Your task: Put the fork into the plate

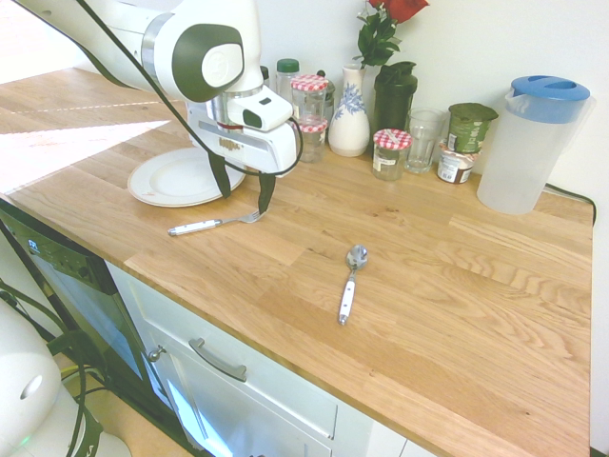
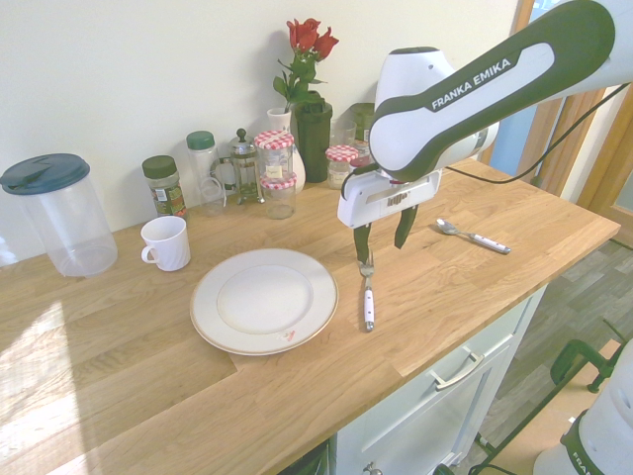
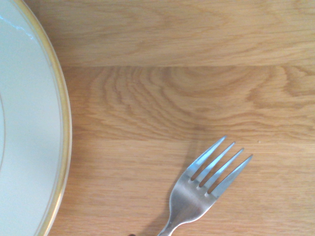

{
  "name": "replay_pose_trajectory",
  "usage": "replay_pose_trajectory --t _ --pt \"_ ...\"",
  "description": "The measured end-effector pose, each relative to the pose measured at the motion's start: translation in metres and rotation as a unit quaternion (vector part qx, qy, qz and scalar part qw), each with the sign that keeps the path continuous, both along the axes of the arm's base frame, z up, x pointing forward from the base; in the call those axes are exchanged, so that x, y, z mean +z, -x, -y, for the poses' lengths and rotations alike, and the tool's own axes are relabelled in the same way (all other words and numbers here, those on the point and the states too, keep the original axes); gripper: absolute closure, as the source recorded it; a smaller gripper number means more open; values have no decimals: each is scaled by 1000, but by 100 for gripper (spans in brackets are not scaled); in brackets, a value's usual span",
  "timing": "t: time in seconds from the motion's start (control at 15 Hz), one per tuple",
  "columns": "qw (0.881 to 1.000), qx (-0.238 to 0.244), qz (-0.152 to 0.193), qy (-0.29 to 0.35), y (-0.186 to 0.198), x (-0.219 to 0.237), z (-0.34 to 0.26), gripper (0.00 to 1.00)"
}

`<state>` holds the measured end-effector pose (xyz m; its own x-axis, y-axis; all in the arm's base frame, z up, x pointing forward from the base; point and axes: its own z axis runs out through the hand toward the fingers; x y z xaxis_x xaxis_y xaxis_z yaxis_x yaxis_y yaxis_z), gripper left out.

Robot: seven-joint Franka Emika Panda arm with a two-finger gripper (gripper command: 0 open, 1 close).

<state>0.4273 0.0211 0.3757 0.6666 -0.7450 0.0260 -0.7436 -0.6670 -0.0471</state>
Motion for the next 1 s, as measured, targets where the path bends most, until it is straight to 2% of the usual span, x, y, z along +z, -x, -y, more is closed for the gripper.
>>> replay_pose_trajectory --t 0.33,0.53,0.8,1.0 --pt "1000 9 -4 4 2 1 -6 0" --pt "1000 3 -5 10 12 21 -21 0" --pt "999 -47 -13 19 35 46 -32 0" --pt "995 -96 -27 21 59 28 -40 0"
